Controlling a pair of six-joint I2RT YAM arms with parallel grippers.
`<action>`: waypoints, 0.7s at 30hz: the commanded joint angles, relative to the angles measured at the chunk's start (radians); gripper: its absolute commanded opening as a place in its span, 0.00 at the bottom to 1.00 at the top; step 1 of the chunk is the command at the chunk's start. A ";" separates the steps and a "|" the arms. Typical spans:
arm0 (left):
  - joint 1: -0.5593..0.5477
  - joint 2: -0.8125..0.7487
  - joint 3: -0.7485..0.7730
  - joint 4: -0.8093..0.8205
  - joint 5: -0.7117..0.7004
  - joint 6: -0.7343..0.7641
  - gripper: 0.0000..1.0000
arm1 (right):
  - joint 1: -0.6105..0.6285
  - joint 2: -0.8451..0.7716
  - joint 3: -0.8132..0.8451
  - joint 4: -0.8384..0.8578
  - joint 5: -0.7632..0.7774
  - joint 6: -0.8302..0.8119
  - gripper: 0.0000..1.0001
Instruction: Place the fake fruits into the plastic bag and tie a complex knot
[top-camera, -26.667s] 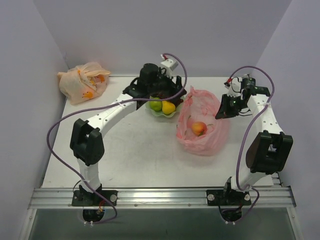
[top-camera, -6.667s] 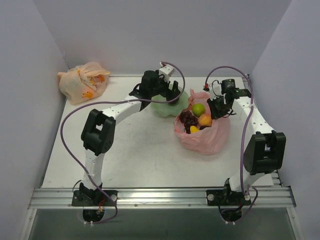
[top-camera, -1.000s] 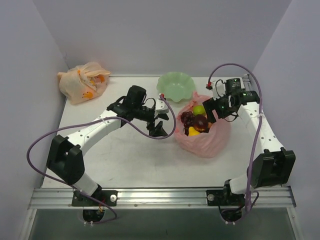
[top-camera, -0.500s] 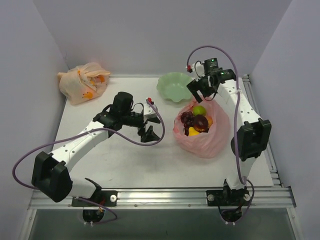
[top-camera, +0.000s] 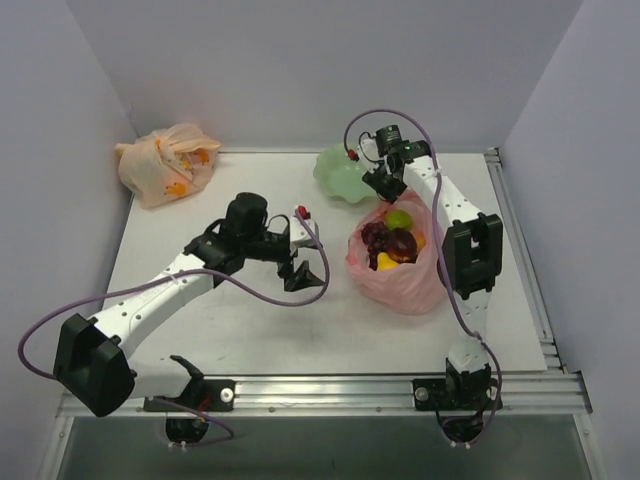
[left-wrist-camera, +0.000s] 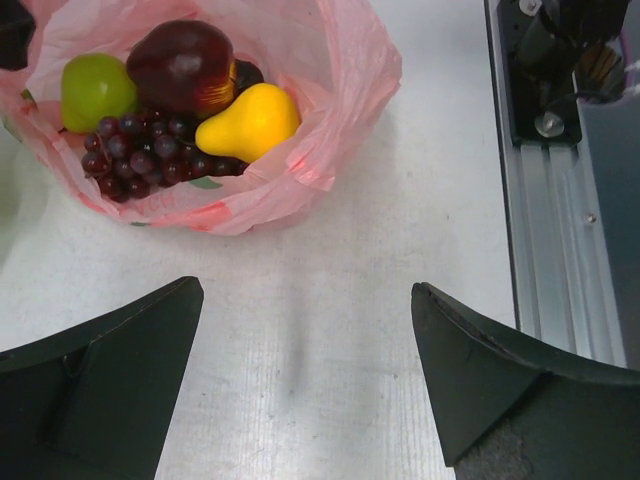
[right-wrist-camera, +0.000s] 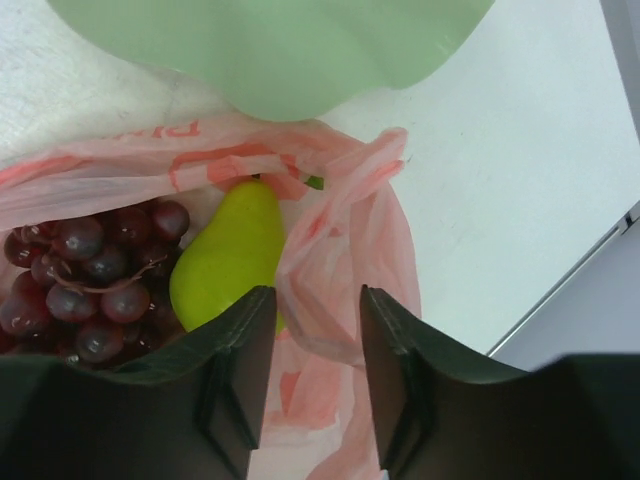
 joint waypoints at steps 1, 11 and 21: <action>-0.065 -0.014 0.014 0.001 -0.078 0.109 0.97 | 0.004 0.024 0.050 -0.002 0.052 -0.002 0.37; -0.142 0.124 0.132 0.044 -0.178 0.122 0.97 | 0.006 0.046 0.056 -0.004 0.050 -0.002 0.57; -0.205 0.210 0.190 0.080 -0.214 0.144 0.97 | -0.007 0.093 0.101 -0.001 0.033 0.017 0.13</action>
